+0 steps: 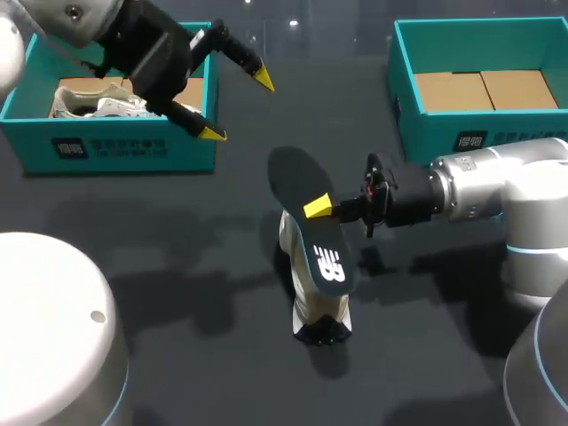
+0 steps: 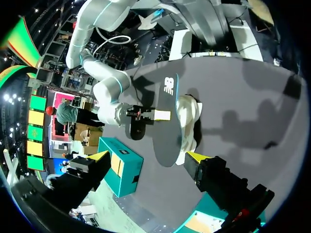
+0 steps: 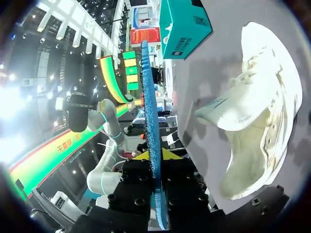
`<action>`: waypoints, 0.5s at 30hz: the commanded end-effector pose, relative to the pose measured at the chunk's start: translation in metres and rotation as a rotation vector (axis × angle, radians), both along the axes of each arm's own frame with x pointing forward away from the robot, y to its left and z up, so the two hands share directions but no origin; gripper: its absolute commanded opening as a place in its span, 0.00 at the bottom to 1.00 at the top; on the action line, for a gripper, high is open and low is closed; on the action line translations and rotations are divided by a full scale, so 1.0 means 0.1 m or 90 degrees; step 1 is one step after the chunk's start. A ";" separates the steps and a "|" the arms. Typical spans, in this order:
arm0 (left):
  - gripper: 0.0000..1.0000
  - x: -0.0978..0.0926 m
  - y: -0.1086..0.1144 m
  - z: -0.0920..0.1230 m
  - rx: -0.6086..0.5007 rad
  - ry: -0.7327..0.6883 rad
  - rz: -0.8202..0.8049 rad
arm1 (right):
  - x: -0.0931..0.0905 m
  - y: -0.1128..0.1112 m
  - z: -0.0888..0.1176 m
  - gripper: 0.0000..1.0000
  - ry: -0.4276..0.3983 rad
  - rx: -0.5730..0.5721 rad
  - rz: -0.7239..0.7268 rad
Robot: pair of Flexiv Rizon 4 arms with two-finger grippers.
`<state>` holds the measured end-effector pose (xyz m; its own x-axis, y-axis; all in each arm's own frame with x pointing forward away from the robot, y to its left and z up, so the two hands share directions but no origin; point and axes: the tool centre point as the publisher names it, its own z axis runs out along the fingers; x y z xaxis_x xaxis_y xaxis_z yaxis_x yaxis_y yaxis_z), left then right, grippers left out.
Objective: Take the shoe out of the shoebox, open the shoe tongue, remove and reinsert the insole, then place the shoe into the shoebox
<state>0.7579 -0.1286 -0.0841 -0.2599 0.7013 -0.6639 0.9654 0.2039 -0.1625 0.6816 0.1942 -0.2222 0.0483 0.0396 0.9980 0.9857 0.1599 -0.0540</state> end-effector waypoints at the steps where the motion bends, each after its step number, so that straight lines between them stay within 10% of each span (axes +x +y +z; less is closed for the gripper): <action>1: 1.00 0.10 -0.14 0.03 0.299 0.039 -0.002 | 0.00 -0.03 0.05 0.00 0.002 -0.016 0.006; 15: 1.00 0.22 -0.29 0.04 0.364 0.104 0.010 | 0.00 -0.03 0.05 0.00 0.002 -0.016 0.006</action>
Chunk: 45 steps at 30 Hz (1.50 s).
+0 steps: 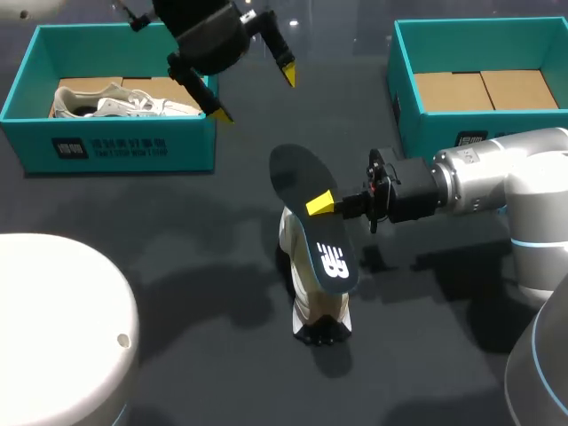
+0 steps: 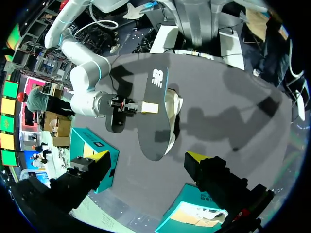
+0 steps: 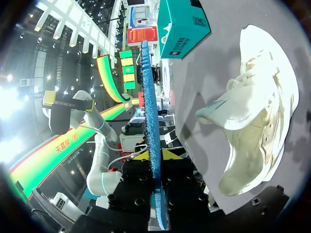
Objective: Take the shoe out of the shoebox, open the shoe tongue, remove and reinsert the insole, then place the shoe into the shoebox
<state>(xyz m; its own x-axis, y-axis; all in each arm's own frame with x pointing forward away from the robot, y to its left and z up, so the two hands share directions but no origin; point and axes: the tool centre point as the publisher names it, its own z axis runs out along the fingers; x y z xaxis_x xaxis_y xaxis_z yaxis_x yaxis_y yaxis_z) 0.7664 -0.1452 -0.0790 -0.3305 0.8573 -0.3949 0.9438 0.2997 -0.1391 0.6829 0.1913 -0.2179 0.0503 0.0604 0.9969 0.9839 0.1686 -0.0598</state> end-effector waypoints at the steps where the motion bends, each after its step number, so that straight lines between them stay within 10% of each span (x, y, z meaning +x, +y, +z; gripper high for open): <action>1: 1.00 0.16 -0.16 -0.02 0.172 0.095 -0.013 | -0.01 0.00 0.01 0.00 0.001 -0.003 0.000; 19: 1.00 0.16 -0.73 -0.24 0.459 0.126 -0.017 | -0.01 0.00 0.01 0.00 0.001 -0.003 0.000; 45: 1.00 0.18 -0.66 -0.39 0.407 0.141 -0.002 | -0.01 0.00 0.01 0.00 0.001 -0.003 0.000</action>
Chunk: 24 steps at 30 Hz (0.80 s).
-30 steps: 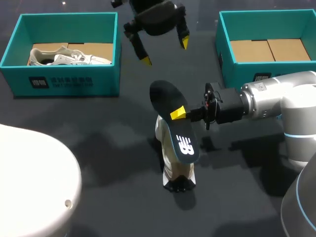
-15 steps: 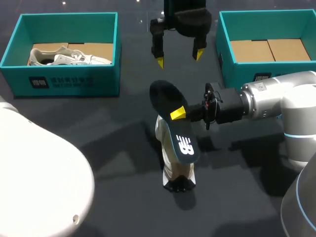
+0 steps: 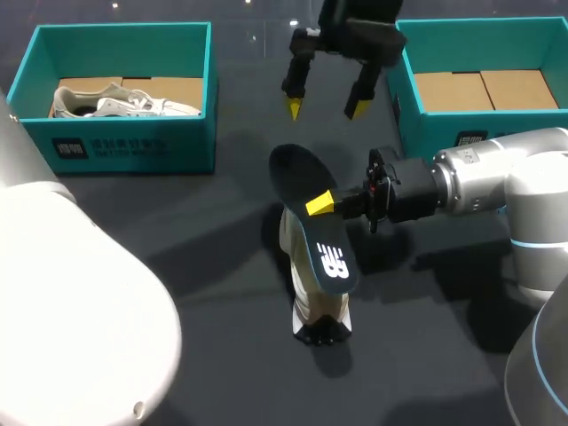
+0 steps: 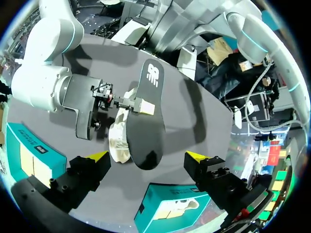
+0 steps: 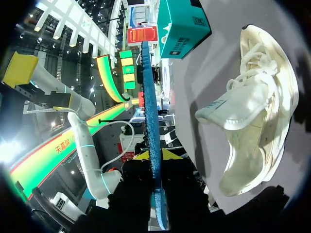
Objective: Take the shoe out of the shoebox, open the shoe tongue, remove and reinsert the insole, then place the shoe into the shoebox
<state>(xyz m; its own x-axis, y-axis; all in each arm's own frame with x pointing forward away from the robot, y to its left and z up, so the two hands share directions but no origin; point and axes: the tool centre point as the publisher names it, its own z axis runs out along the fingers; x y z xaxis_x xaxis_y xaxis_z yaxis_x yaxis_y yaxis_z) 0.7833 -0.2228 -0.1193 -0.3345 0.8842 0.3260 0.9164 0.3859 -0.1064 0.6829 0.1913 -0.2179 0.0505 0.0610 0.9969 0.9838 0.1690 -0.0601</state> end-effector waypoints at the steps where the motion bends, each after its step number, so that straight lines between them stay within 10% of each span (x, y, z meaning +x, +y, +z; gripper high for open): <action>1: 1.00 0.01 0.14 0.02 -0.049 -0.006 0.008 | -0.01 0.00 0.01 0.00 0.000 -0.002 -0.001; 24: 1.00 -0.36 0.69 0.06 -0.481 -0.115 -0.023 | -0.01 0.00 0.01 0.00 0.000 -0.002 -0.001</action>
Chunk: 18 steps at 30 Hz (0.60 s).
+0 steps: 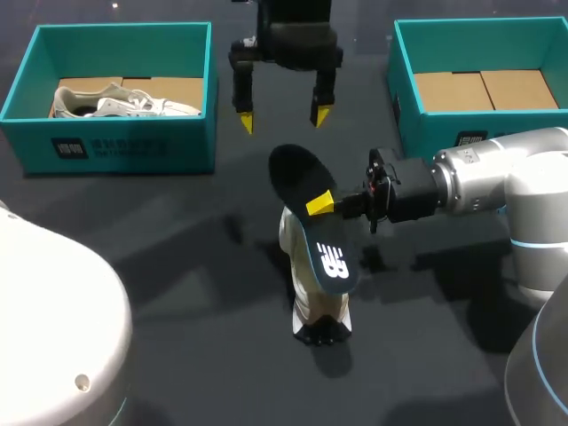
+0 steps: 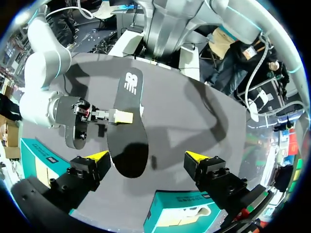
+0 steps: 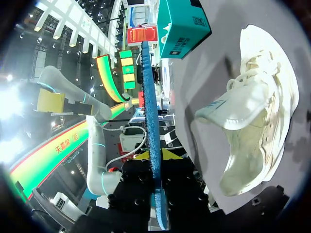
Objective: Take the shoe out of the shoebox, open the shoe tongue, remove and reinsert the insole, then place the shoe into the shoebox
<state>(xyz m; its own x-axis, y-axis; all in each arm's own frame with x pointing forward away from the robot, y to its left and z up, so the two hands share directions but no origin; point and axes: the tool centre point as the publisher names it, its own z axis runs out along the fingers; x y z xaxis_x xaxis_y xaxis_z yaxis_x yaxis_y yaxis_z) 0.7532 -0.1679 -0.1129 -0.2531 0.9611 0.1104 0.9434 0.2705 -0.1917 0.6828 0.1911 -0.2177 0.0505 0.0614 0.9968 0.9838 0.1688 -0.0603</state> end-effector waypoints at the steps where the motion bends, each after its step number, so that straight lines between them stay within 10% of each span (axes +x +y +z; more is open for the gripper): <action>1: 1.00 -0.07 0.14 0.00 -0.346 -0.099 0.040 | -0.01 0.00 0.01 0.00 0.000 -0.002 0.000; 18: 1.00 -0.05 0.14 0.03 -0.365 -0.089 0.010 | -0.01 0.00 0.01 0.00 0.000 -0.002 0.000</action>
